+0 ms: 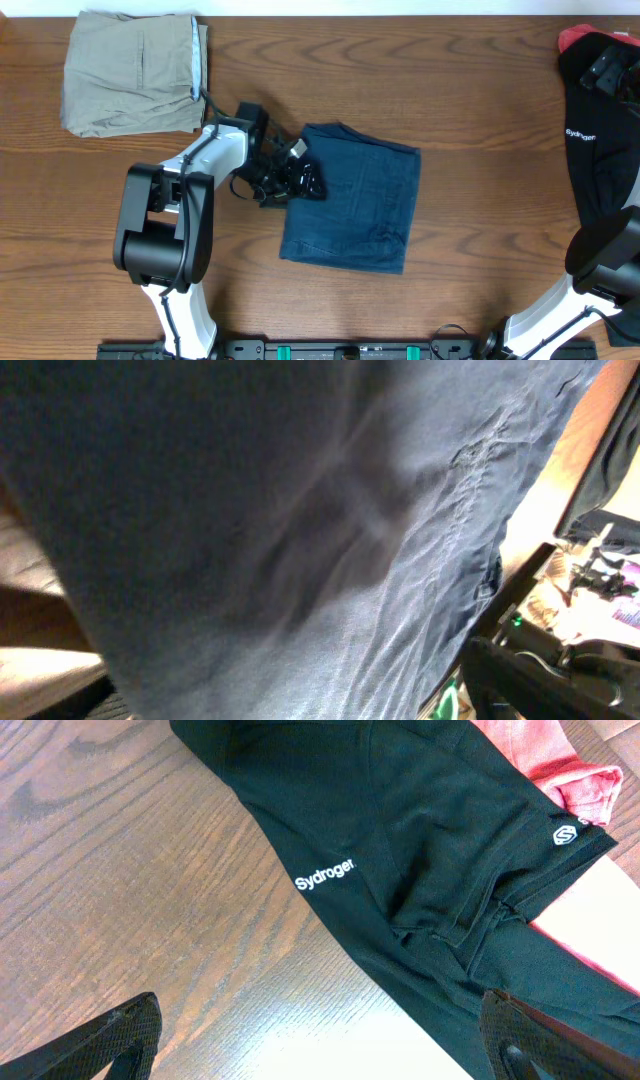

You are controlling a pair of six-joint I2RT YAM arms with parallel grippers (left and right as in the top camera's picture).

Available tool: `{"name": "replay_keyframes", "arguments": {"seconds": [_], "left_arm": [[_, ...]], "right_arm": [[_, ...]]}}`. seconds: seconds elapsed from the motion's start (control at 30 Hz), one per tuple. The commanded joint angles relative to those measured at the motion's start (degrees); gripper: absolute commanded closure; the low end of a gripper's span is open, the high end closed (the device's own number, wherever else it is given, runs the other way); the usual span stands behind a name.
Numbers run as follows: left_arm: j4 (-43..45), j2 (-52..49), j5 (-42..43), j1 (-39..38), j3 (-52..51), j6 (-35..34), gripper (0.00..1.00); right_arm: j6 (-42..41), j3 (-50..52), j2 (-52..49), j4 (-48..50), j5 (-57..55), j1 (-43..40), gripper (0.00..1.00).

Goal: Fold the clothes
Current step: 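Lift the folded shorts and carry them onto the khaki pants stack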

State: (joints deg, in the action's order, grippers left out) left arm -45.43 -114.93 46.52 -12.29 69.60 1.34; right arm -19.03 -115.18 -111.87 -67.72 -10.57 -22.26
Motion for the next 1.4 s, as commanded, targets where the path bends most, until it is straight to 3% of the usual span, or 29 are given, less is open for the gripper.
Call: {"name": "replay_keyframes", "arguments": {"seconds": [0.0,0.17,0.3,0.33,0.47,0.77,1.07,1.37], "left_arm": [[0.8,-2.7,-3.2,-1.1,-1.9,1.0,0.22],[1.0,-2.7,-3.3,-1.2,-1.9,1.0,0.59],[1.4,-2.6,-3.3,-1.2,-1.6,0.7,0.81],[1.4,-2.6,-4.0,-1.2,-1.2,-0.4,0.94],[0.5,-2.6,-10.6,-1.2,2.0,-5.1,0.94],[-6.0,-2.6,-23.5,0.2,19.2,-6.6,0.94],[-5.7,-2.6,-37.3,5.0,36.3,-6.8,0.94],[-2.7,-2.6,-40.7,11.8,44.4,-2.0,0.94]], "right_arm": [[0.4,0.2,0.0,0.0,-0.8,-0.9,0.01],[0.4,0.2,0.0,0.0,-0.8,-0.9,0.01],[0.4,0.2,0.0,0.0,-0.8,-0.9,0.01],[0.4,0.2,0.0,0.0,-0.8,-0.9,0.01],[0.4,0.2,0.0,0.0,-0.8,-0.9,0.01],[0.4,0.2,0.0,0.0,-0.8,-0.9,0.01],[0.4,0.2,0.0,0.0,-0.8,-0.9,0.01],[0.4,0.2,0.0,0.0,-0.8,-0.9,0.01]]}}
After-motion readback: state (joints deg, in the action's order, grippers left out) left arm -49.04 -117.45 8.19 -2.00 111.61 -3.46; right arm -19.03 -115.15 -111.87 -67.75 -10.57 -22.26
